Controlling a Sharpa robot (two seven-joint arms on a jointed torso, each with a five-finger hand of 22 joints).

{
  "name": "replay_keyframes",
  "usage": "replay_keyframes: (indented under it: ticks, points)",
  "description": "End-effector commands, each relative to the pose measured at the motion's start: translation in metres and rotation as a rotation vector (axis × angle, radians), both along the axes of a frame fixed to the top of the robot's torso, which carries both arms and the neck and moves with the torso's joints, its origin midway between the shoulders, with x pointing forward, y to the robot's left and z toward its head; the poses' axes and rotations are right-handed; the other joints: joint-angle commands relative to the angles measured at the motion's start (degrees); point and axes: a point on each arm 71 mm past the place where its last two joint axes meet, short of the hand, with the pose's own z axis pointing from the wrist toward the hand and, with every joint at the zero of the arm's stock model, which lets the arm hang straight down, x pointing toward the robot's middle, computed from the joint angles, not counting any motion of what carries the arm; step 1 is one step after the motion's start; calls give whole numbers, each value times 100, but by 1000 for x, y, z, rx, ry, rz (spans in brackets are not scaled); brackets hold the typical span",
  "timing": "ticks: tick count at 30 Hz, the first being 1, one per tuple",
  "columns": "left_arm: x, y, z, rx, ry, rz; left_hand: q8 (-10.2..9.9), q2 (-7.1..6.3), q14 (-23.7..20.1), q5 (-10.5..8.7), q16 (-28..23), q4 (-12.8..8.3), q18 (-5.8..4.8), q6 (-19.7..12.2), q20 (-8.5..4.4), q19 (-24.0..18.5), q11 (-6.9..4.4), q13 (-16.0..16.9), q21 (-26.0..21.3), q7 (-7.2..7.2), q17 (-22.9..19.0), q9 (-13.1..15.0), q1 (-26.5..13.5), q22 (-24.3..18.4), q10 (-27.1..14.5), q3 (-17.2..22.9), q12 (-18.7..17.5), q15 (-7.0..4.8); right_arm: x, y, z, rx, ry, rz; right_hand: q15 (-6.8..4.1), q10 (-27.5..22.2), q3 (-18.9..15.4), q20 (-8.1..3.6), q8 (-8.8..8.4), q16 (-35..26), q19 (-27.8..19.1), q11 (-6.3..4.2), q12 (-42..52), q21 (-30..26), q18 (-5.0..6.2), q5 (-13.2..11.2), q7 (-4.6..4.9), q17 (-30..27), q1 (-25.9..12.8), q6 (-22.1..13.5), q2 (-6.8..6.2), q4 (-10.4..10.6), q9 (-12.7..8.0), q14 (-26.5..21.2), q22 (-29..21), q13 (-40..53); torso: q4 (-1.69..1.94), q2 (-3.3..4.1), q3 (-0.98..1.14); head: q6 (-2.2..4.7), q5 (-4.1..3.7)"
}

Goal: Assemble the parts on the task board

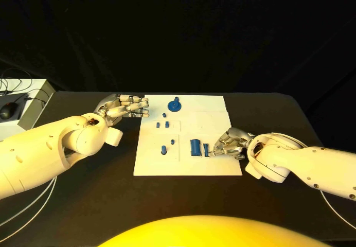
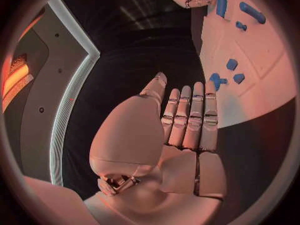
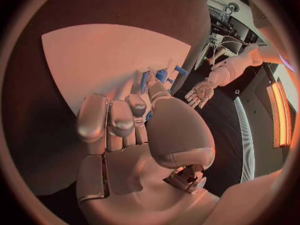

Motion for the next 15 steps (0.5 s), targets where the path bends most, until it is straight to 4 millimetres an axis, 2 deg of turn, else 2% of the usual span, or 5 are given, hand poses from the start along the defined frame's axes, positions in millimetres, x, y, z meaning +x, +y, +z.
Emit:
replay_keyframes:
  ticks: [1,8,15]
  points:
    - [-1,-2,1,-5,-5,-20,9,36,-43,5,23,9,-107,-6,-3,-38,-7,8,-29,38,7,1,7,-7,-44,19,-26,-14,3,2,1,-17,-32,-9,-21,43,9,-24,21,18,264,9,19,19,-49,-22,-26,5,-5,11,50,-34,6,17,817,5,11,-1,0,-10,5]
    - [-1,-2,1,-4,-5,-20,9,36,-43,5,23,9,-107,-6,-3,-38,-7,8,-29,38,7,1,7,-7,-44,19,-26,-14,5,8,-1,-35,-34,8,-26,44,-19,-29,42,17,263,4,13,24,-52,-27,-34,4,-3,16,94,-94,14,17,818,3,-2,1,-1,-7,25]
    - [-1,-2,1,-4,-5,-21,8,28,-42,5,24,12,-109,-3,-3,-39,-8,8,-29,33,7,0,-7,-7,-40,26,-26,-14,4,12,-2,-42,-25,26,-35,47,-47,-39,129,19,263,-8,14,36,-59,-35,-53,10,-30,7,112,-109,78,16,820,6,0,2,-2,-15,25]
